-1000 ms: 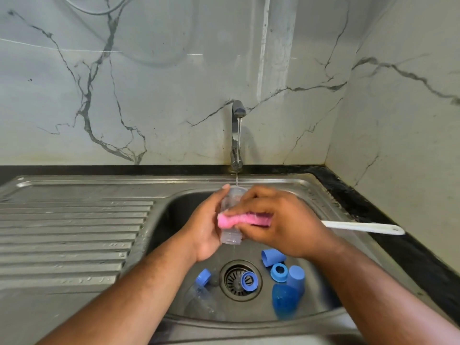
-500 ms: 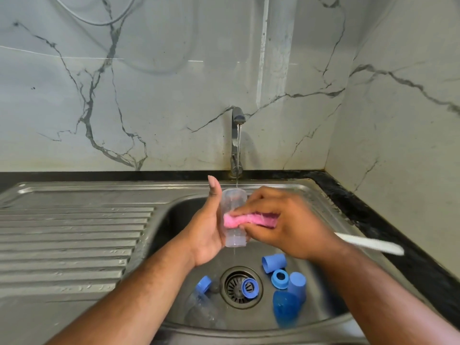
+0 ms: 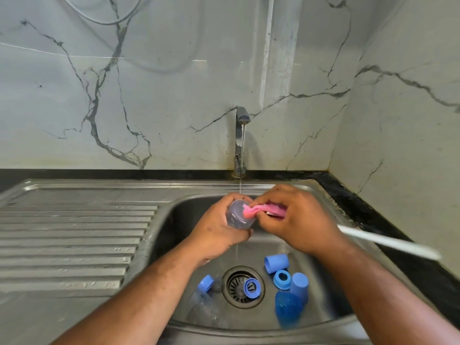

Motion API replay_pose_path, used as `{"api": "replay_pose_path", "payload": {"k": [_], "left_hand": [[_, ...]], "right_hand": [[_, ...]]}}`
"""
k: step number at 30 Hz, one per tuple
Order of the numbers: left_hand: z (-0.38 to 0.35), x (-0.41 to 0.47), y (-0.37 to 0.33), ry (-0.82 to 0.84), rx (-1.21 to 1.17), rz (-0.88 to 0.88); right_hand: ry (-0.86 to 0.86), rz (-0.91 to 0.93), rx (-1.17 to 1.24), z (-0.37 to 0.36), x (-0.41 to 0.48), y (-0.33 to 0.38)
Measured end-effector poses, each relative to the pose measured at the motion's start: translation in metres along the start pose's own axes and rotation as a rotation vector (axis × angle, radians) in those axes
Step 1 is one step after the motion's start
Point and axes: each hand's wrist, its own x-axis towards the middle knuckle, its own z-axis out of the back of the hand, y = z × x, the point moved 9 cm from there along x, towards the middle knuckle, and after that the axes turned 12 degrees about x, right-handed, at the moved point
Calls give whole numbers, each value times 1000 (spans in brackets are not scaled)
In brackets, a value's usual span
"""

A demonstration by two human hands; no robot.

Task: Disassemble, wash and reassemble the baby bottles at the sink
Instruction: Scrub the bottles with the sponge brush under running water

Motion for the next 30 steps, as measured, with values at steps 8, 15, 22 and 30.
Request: {"api": "replay_pose_path", "payload": {"k": [8,15,22,30], "left_hand": [[-6,-1,-2,30,1,5],[-6,-1,-1,33,11,4],[-6,-1,-2,11,2,13],[-10,-1,-5,29,75,-26]], "right_hand": [[-1,24,54,0,0,5],[48,40,106,-8,-2,14],[52,80,112,-14,-3,22],[77,108,114,-16,-4,25]]}}
